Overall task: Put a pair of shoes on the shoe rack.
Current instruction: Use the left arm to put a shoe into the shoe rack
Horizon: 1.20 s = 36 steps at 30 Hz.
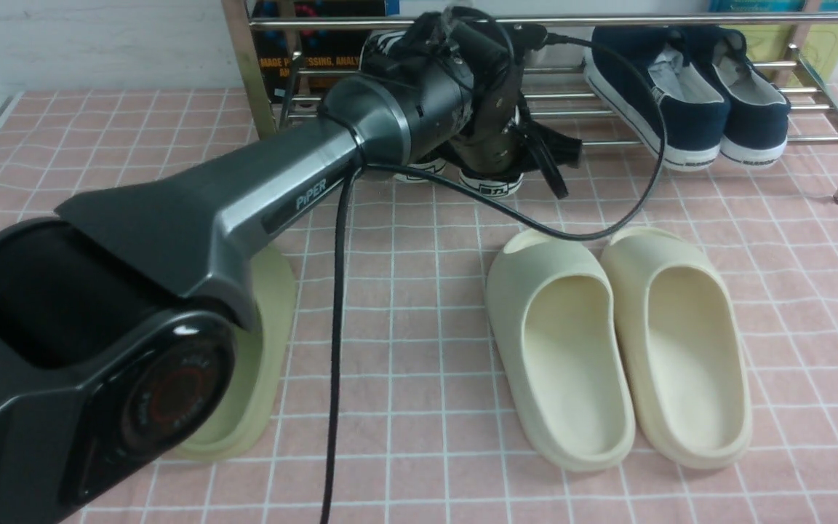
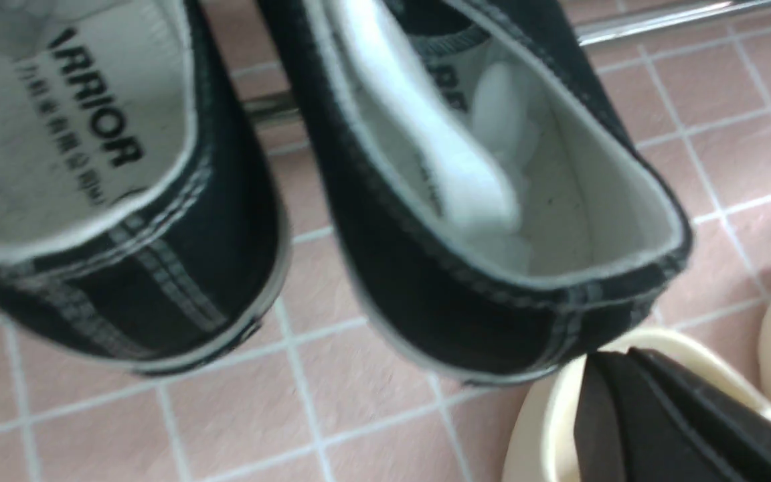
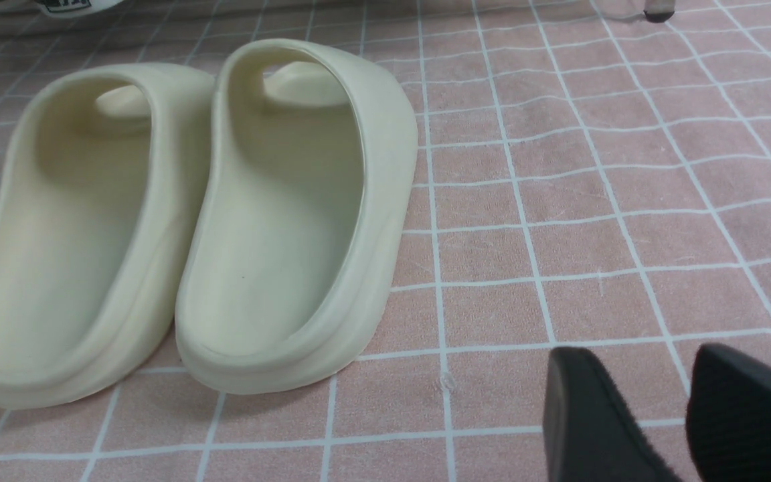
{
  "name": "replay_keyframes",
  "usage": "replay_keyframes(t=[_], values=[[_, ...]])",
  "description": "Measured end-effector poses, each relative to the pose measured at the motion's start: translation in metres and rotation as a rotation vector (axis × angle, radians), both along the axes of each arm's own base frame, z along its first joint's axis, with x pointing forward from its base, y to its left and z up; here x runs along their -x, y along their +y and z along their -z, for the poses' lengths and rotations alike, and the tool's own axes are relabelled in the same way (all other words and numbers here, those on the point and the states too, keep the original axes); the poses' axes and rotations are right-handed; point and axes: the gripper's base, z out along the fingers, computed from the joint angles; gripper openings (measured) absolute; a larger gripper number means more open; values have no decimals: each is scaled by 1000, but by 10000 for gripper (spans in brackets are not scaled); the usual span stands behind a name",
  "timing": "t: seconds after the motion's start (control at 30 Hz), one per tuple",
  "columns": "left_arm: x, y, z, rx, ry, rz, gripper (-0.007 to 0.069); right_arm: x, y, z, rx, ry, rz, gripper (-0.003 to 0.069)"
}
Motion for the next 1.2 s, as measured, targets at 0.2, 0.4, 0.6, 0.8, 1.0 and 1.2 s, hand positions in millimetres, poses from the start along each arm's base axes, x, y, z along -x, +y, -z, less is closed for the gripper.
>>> replay_keyframes(t=[0.2, 0.4, 0.6, 0.8, 1.0, 1.2], values=[[10, -4, -7, -86, 36, 51, 14, 0, 0, 0, 0, 0, 0, 239], [20, -17, 1, -112, 67, 99, 17, 0, 0, 0, 0, 0, 0, 239], [12, -21, 25, -158, 56, 106, 20, 0, 0, 0, 0, 0, 0, 239], [0, -23, 23, -148, -84, 83, 22, 0, 0, 0, 0, 0, 0, 239], [-7, -24, 20, -99, -170, 8, 22, 0, 0, 0, 0, 0, 0, 239], [-9, -26, 20, -79, -195, 10, 18, 0, 0, 0, 0, 0, 0, 239]])
